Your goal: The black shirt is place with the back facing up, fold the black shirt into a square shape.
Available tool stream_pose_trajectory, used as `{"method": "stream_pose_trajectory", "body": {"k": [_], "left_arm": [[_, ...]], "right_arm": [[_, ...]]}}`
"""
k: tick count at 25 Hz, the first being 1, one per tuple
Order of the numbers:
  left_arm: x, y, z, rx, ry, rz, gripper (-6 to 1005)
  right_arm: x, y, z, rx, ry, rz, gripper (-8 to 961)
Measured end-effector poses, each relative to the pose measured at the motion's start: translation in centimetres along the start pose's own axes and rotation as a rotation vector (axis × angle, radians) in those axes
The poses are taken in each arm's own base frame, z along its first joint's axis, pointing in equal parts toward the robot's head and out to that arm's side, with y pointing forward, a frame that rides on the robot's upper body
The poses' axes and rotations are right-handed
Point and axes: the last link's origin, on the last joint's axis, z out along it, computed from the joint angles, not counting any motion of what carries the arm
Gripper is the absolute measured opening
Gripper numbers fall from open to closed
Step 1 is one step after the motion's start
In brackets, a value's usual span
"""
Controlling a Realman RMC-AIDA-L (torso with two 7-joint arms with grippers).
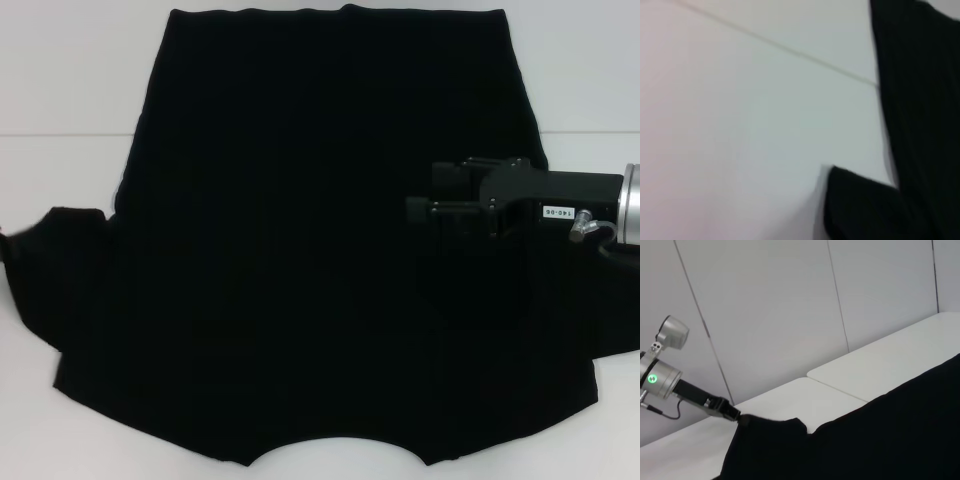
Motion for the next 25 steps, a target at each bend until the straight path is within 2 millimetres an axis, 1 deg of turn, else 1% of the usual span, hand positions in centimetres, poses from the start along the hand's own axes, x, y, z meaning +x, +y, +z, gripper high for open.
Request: {"method": "stream_pose_trajectory", "body": {"k": [5, 9, 18, 22, 25], "left_arm": [[1.4, 0.0, 0.1, 0.03, 0.048, 0.037, 35], [2.0, 0.0, 0.1, 0.047, 0.073, 0.051, 43], [2.2, 0.2, 0.2, 0.042, 0.078, 0.059, 60], [1.9, 1.1, 0.1, -0.023, 0.054, 0.046, 68], [1.6, 3.1, -0.3, -0.177, 0.043, 0.04, 74]], "right_arm": [[0.1, 0.1, 0.1, -0.002, -0.006, 0.006, 823], [0.1, 0.3, 0.2, -0.007, -0.008, 0.01, 823], [0.2, 0.4, 0.2, -0.013, -0.009, 0.013, 823], [0.3, 0.4, 0.2, -0.012, -0.009, 0.014, 822], [0.3, 0.4, 0.2, -0.012, -0.009, 0.014, 822]]}}
